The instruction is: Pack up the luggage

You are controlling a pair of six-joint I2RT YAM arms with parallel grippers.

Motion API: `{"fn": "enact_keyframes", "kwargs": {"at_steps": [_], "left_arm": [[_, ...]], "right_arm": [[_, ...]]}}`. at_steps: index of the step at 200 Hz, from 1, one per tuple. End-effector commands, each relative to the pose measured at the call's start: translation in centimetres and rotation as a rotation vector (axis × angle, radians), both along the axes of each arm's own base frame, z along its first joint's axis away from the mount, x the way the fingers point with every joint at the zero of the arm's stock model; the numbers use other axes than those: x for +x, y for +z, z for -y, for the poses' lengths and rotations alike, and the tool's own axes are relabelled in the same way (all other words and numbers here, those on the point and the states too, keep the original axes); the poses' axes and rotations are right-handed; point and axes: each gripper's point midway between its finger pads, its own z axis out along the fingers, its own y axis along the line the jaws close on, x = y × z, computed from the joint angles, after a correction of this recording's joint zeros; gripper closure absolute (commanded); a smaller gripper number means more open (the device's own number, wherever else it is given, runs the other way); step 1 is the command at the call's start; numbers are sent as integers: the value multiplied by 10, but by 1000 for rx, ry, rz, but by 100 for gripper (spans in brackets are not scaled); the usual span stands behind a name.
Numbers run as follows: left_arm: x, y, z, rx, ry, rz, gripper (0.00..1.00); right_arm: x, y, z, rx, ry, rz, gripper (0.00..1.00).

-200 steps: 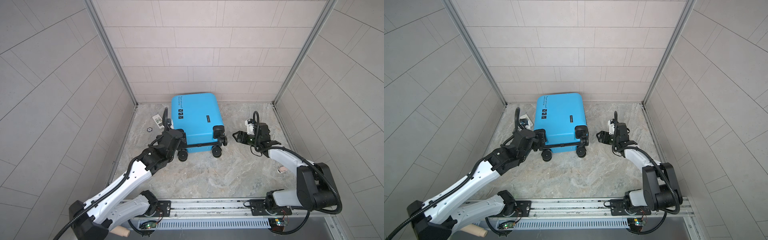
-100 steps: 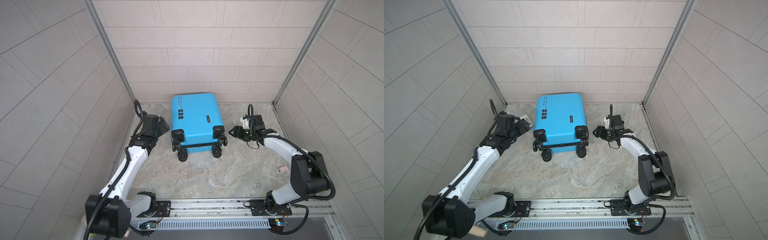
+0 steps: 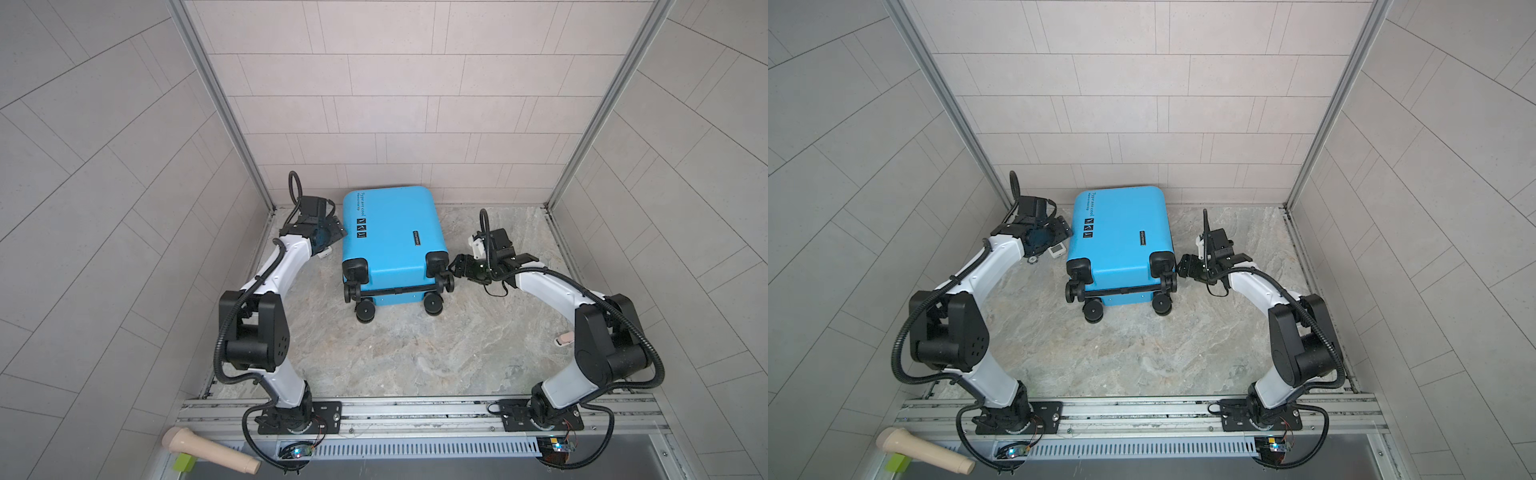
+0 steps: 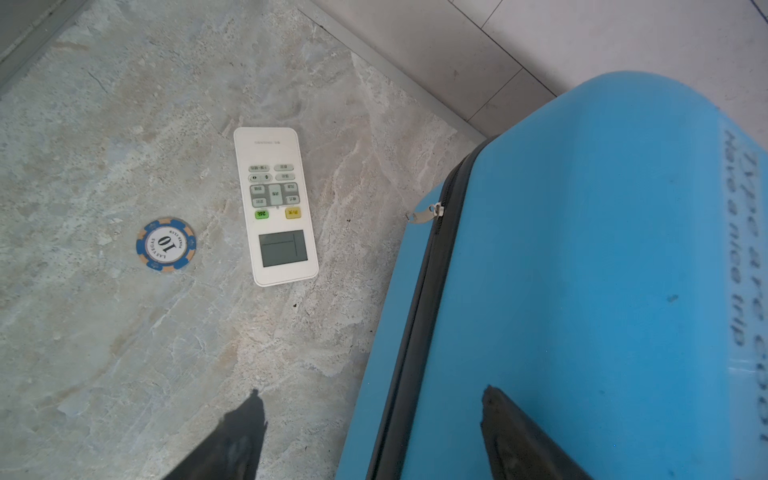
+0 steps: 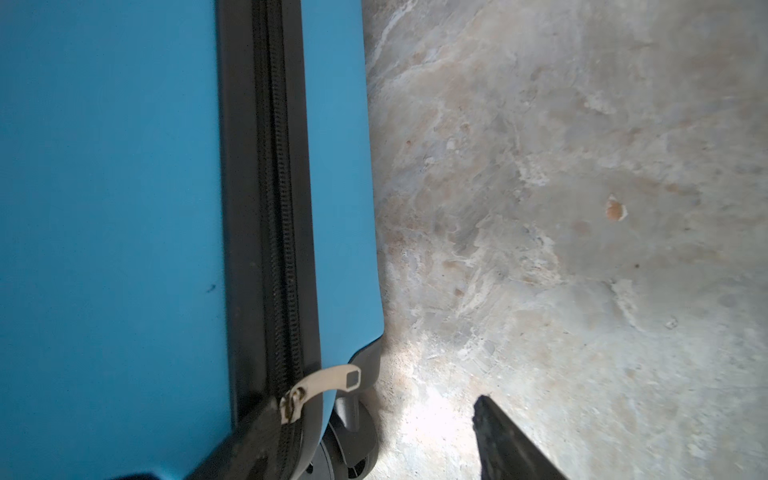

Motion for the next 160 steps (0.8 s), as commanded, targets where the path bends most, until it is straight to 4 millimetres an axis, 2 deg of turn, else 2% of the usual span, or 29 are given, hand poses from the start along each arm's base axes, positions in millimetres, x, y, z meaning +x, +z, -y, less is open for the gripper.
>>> {"fn": "enact_keyframes", "kwargs": {"at_steps": [1,38,104,160], "left_arm": [[-5,-16,39,-17,-147,-86,16],[6,-24,76,5,-255,-115,16],[33,-31,132,0,-368,-118,16],[64,-29,185,-18,-449,-68,16]], "right_arm": [[-27,8,-32,25,131,10,24],[-52,10,-41,2,178,30,24],[-91,12,-40,12,178,44,23],[-108,12,-58,10,204,60,22]]}}
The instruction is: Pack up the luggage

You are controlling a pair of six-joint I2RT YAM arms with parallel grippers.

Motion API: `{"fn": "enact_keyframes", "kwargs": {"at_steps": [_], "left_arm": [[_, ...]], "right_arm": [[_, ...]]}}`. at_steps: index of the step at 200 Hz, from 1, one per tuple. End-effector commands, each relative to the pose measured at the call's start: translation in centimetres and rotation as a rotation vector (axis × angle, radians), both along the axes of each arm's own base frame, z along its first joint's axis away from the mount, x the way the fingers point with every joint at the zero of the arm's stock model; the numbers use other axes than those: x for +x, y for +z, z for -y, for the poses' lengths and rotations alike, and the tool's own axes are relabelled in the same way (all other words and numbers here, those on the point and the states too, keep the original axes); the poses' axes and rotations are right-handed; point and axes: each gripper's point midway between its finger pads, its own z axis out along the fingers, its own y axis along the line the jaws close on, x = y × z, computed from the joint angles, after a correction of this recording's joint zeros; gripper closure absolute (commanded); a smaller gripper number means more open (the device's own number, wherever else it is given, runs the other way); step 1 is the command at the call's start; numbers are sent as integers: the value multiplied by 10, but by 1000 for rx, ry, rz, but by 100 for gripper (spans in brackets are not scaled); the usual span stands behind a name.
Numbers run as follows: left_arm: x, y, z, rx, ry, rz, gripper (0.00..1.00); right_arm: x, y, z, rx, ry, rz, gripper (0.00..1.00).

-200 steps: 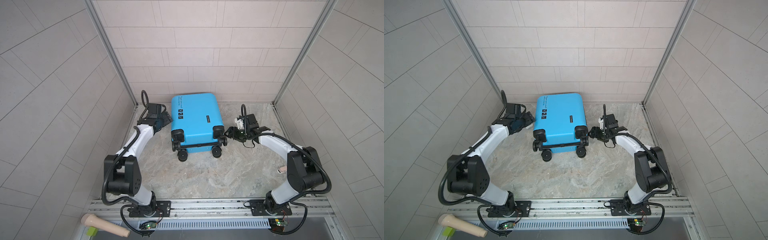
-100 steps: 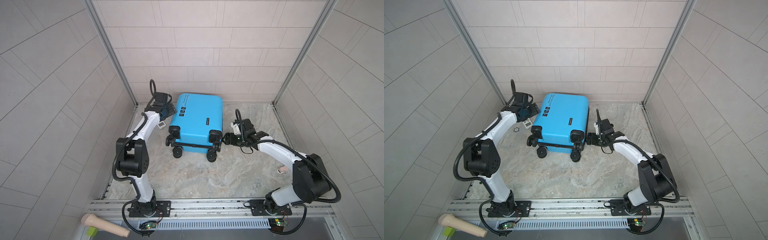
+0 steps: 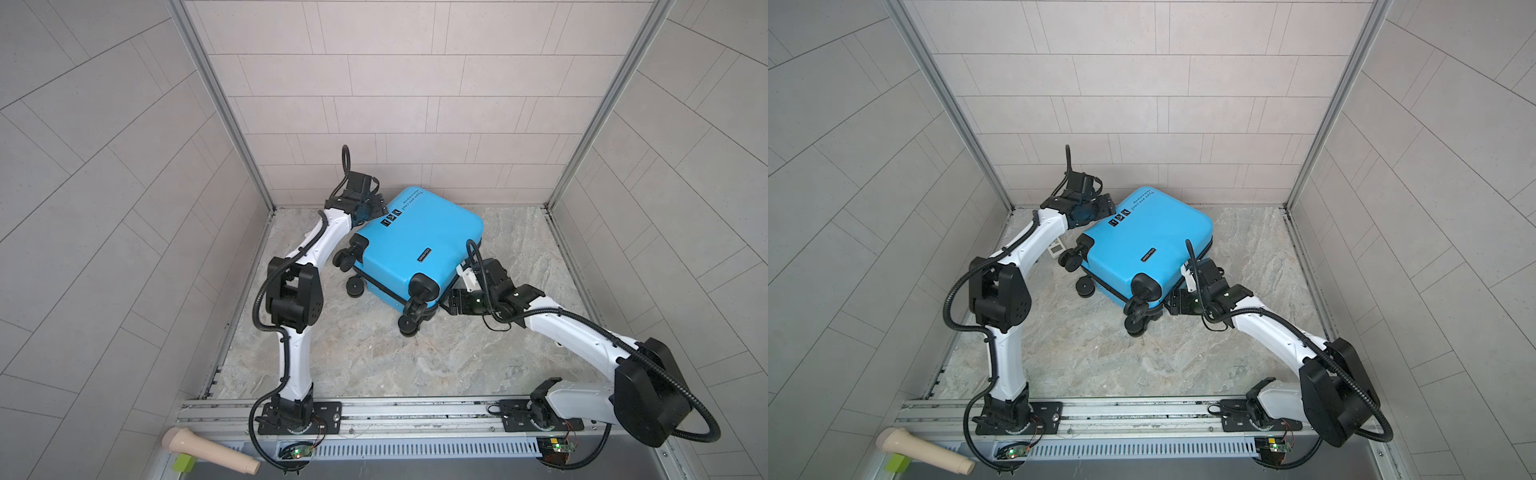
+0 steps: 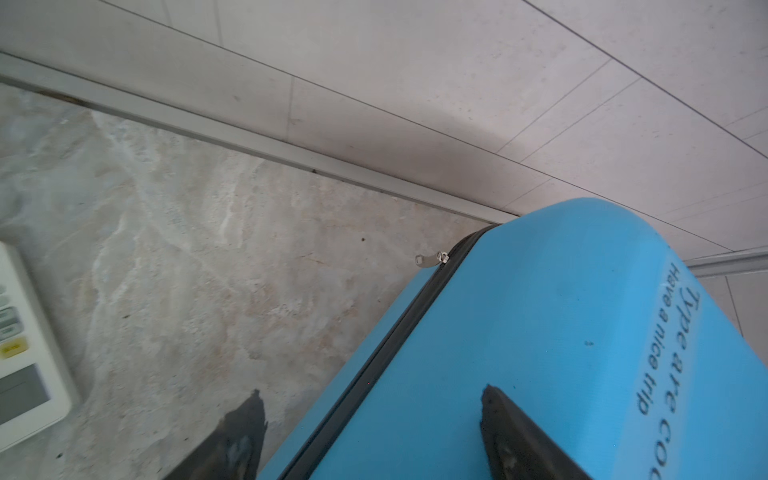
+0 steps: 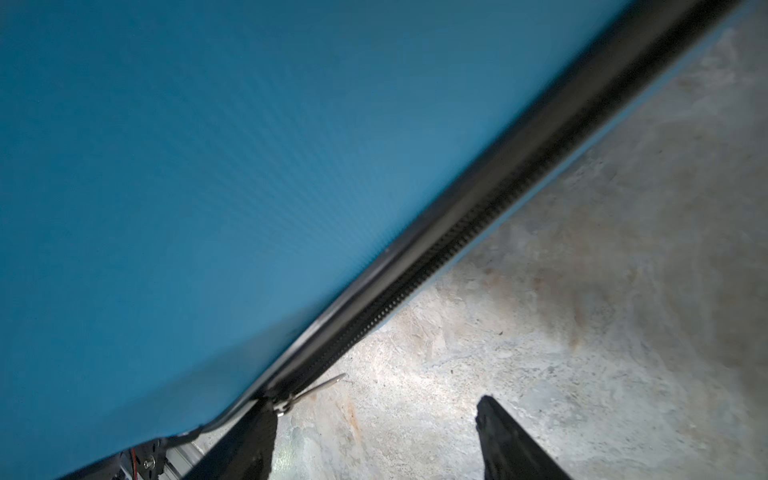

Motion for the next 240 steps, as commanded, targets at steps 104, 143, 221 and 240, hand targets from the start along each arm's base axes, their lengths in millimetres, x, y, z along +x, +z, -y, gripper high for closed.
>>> {"fn": "enact_keyframes", "kwargs": {"at_steps": [104,143,221,240], "left_arm": [[-9,58,45,55,-140,96,15],[-71,153,14,107,-115,271,14],[-274,125,12,115,-342,353,9],[-319,96,18,88,-424,340,8]], "right_arm": [[-1,16,-17,-17,-3,98,21],[0,33,-7,-60,11,161,17],[-9,38,4,-107,73,208,14],[-16,36,11,-123,85,222,12]]}}
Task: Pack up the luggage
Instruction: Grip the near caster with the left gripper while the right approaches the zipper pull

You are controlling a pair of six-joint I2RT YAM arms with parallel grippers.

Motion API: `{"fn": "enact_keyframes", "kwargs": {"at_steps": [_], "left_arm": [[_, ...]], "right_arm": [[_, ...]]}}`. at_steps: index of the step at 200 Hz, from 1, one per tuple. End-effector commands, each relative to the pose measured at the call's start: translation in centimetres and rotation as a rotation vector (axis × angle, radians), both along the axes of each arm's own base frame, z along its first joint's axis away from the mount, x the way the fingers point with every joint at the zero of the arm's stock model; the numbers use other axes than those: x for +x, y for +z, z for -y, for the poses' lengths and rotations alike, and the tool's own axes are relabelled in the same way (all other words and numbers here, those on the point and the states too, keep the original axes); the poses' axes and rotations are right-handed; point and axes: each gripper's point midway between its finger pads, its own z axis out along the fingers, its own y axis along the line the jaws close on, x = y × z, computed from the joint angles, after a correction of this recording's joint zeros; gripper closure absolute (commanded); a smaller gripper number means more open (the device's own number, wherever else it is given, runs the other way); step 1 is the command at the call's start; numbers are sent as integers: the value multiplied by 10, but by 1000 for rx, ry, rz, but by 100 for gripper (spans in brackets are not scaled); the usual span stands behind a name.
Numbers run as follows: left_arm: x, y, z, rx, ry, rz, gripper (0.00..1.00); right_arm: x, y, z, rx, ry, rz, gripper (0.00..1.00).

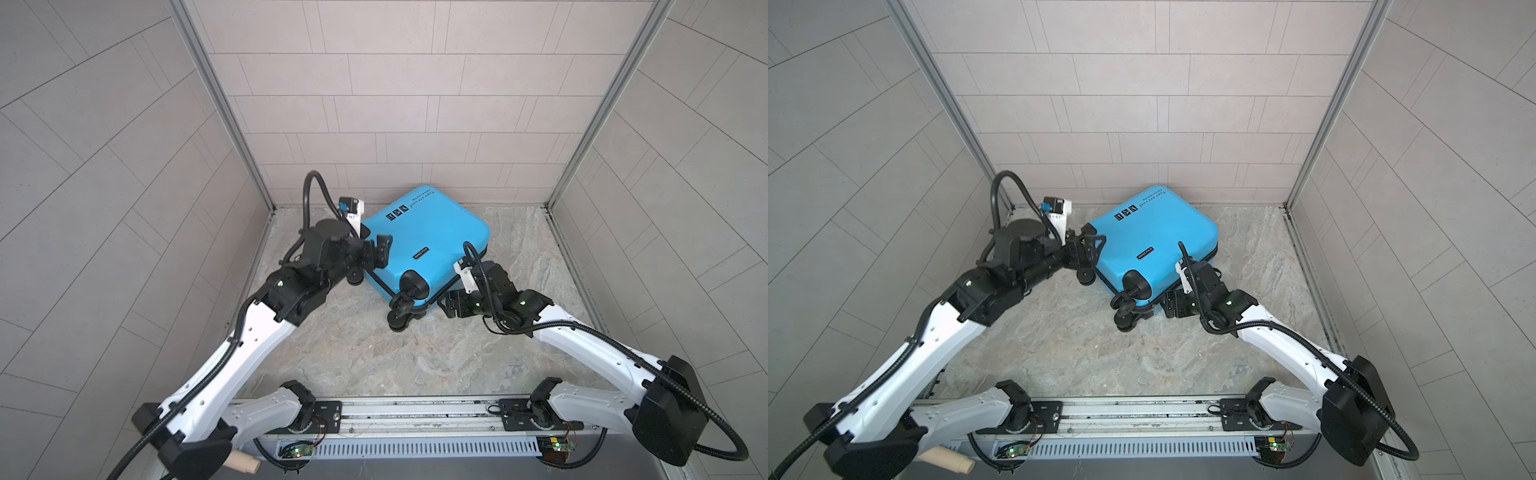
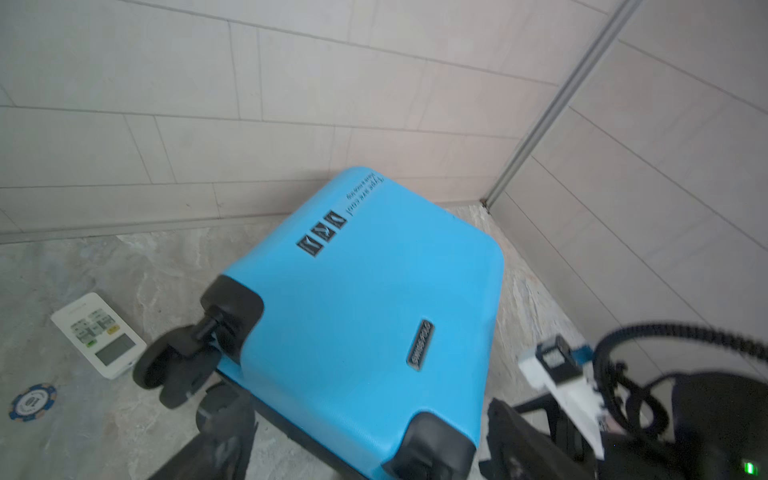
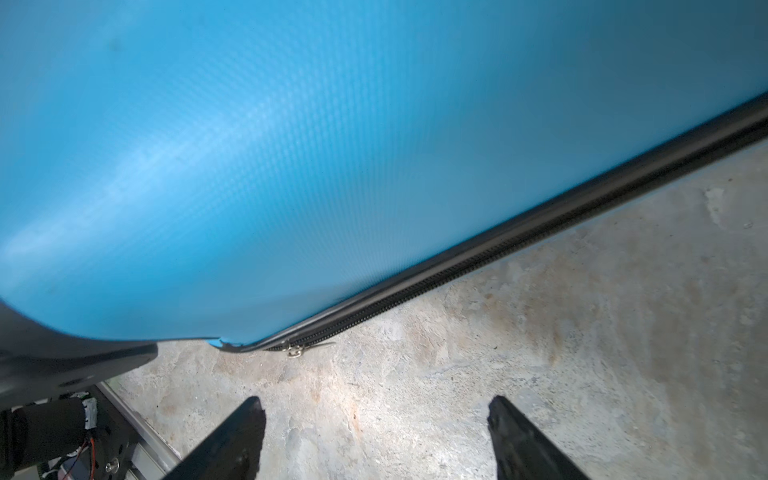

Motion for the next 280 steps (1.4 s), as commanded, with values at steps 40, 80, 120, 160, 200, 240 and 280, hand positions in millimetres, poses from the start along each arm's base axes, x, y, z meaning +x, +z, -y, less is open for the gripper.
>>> {"fn": "enact_keyframes", "kwargs": {"at_steps": [40,80,120,160,200,240,280], "left_arm": [[-91,-99,31,142,-213,19,6],[-84,-134,47,310,-231,22,3],[-67,-146,50,362,-186,59,1],[-57,-153,60,356,-195,64,1],[-38,-159,61,334,-157,39,2],[-28,-165,70,332,-177,21,6],[-23,-171,79,330,-187,3,21]], "right_arm": [[-15,-8,24,-47,-8,23,11],[-18,-15,23,-25,-23,-1,11],[-21,-19,26,-6,-39,4,10],[-21,-23,22,5,-29,-6,13],[-17,-21,13,43,-8,8,19],[-12,-16,-2,112,38,47,27],[-8,-22,-13,151,76,142,28]]}}
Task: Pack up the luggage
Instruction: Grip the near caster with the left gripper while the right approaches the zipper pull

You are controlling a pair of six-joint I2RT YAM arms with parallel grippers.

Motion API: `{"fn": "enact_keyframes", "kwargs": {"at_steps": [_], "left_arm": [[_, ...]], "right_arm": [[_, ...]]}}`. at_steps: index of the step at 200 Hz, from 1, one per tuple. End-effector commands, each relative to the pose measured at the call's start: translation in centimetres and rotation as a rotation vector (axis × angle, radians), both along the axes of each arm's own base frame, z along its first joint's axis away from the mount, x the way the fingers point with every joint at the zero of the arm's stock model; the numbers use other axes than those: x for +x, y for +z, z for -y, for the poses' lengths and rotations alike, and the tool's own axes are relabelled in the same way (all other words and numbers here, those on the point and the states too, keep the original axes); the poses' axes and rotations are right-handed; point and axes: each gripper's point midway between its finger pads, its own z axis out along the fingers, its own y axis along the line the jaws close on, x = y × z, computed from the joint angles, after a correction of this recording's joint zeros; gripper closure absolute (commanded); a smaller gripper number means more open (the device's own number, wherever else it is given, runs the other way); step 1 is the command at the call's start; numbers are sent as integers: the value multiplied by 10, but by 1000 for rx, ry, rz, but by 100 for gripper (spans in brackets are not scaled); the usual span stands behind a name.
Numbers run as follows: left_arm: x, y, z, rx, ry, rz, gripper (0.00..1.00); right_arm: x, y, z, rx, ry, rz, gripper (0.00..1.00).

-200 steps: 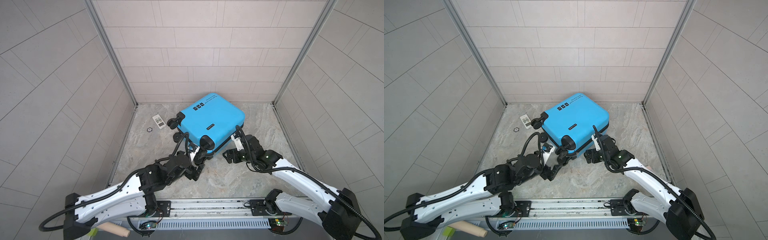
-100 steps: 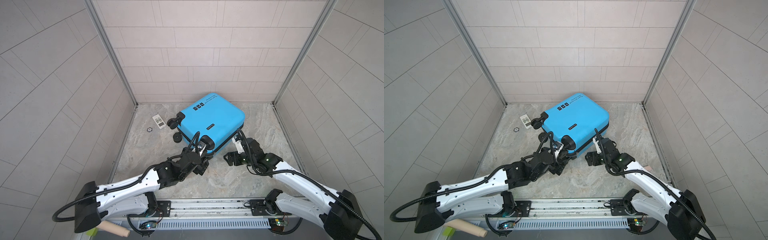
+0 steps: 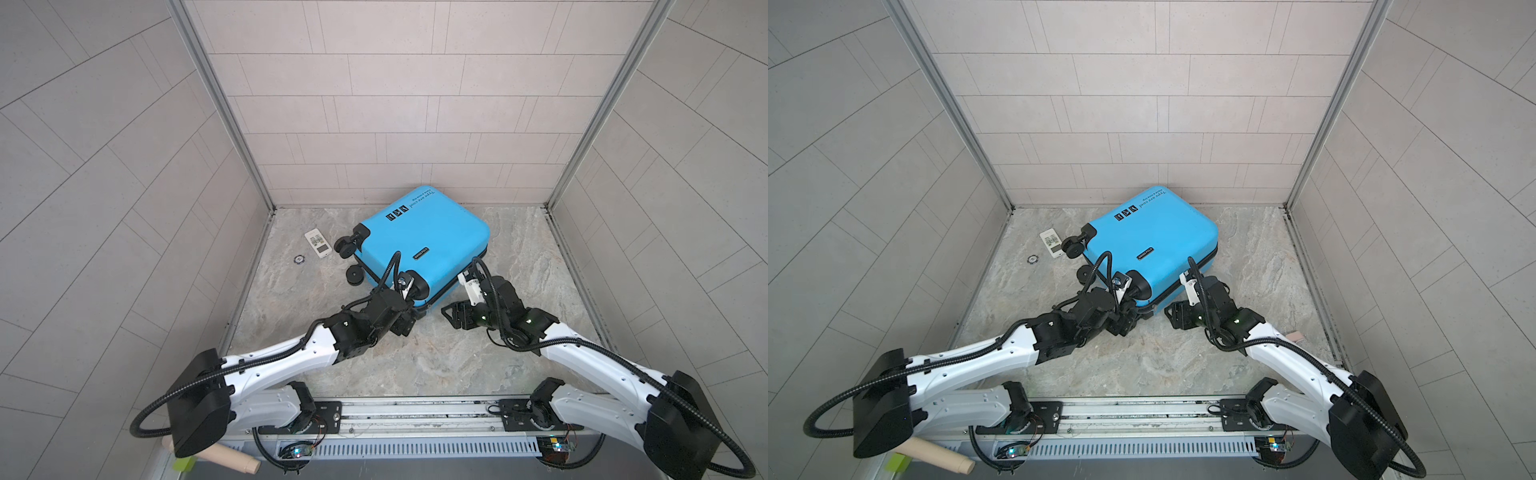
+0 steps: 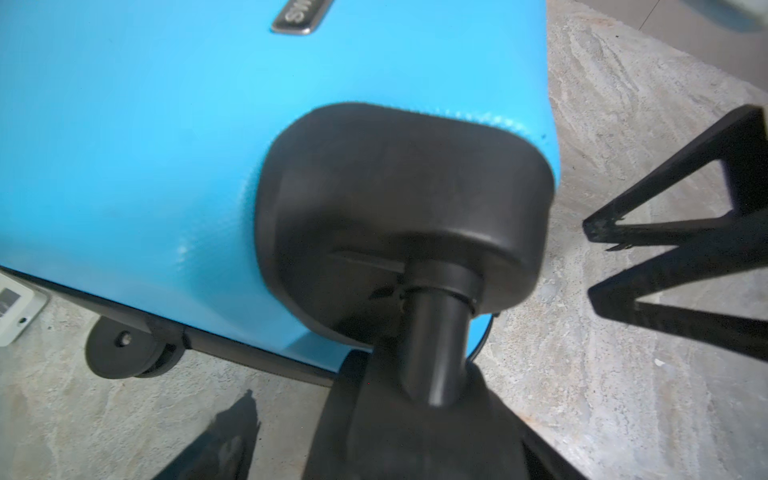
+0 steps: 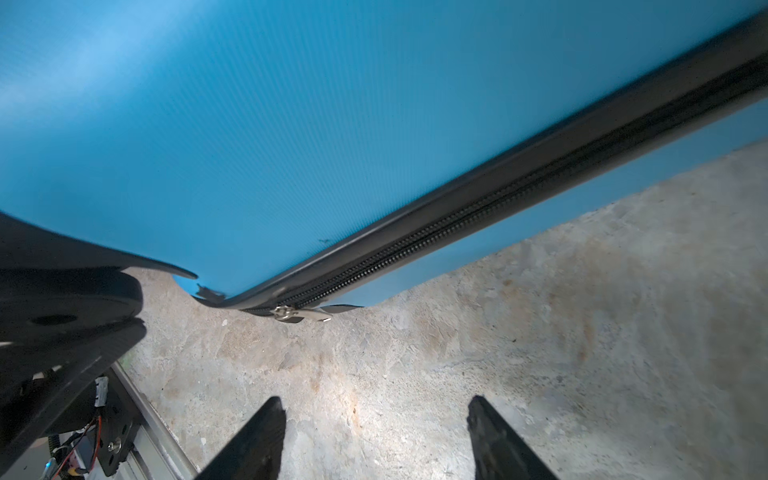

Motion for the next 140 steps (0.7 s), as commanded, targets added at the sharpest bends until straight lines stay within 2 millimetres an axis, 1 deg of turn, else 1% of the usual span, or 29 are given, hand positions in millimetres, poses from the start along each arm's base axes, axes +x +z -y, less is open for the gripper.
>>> {"fn": "enact_keyframes", "kwargs": {"at_steps": [1,26,50,74,77,84,87,115,140], "left_arm": [[7,13,12,-43,-5,19,22],[10,11,12,-46,15,10,40],[12,12,13,-56,29,9,57],[14,18,13,-70,38,19,85],[14,20,13,-73,39,22,87],[15,24,13,-78,41,28,98],[15,25,13,-80,42,30,100],[17,46,10,-104,62,63,100],[20,64,6,-109,84,81,100]], "right_arm": [[6,8,-13,55,39,108,28],[5,9,-17,79,69,226,28],[6,5,-18,89,78,271,27],[10,-2,-20,93,78,293,28],[10,-3,-20,95,77,297,28],[12,-3,-20,97,72,308,28],[13,-3,-20,99,70,313,28],[17,-2,-23,106,77,347,30],[16,4,-26,124,94,378,30]]}}
